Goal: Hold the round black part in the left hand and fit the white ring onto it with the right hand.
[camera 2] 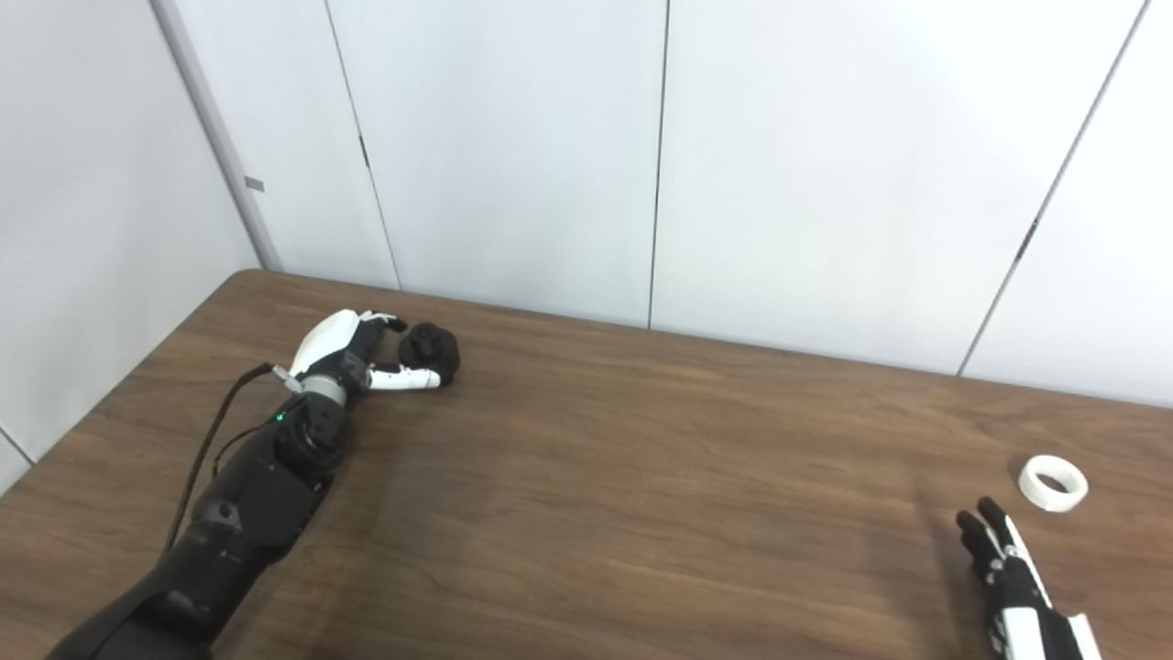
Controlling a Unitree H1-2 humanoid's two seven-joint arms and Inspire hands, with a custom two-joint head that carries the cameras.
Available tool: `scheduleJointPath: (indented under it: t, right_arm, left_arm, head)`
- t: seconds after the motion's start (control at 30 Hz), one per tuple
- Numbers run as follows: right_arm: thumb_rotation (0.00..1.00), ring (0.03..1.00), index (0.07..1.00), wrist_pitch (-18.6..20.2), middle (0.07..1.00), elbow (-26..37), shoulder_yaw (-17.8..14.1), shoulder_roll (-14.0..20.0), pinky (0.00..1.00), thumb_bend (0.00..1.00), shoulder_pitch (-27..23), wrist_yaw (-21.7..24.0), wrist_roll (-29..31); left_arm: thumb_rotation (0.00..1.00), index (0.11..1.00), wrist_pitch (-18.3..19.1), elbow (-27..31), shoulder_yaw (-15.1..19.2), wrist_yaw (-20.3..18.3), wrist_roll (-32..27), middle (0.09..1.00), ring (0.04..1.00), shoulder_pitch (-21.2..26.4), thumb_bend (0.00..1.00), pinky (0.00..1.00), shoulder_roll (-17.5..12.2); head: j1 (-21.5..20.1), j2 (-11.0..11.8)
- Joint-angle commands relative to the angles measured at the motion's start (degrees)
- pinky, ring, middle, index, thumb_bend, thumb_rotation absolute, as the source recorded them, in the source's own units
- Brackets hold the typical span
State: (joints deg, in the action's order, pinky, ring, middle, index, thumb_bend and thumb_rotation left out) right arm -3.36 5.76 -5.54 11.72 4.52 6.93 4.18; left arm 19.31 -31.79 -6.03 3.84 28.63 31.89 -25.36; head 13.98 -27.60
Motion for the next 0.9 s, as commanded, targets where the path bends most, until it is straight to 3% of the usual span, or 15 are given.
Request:
scheduleJointPath:
  t: [0.0, 0.87]
  right_arm:
    - [1.00, 0.966, 0.966, 0.8, 0.946, 0.1, 0.1, -0.1, 1.00, 0.68, 1.5, -0.3, -0.2]
    - [1.00, 0.971, 0.966, 0.8, 0.937, 1.2, 0.1, -0.3, 1.00, 0.66, 2.2, -0.7, -2.0]
  left_arm:
    - [0.42, 0.829, -1.6, 0.8, 0.0, 0.2, -0.6, 0.969, 1.000, 2.8, 0.94, 1.00, -0.7]
    - [0.39, 0.817, -1.2, 2.0, -0.5, -0.6, -2.2, 0.952, 1.000, 2.5, 0.90, 1.00, -0.4]
  head:
    - [0.0, -0.1]
    - [-0.1, -1.0]
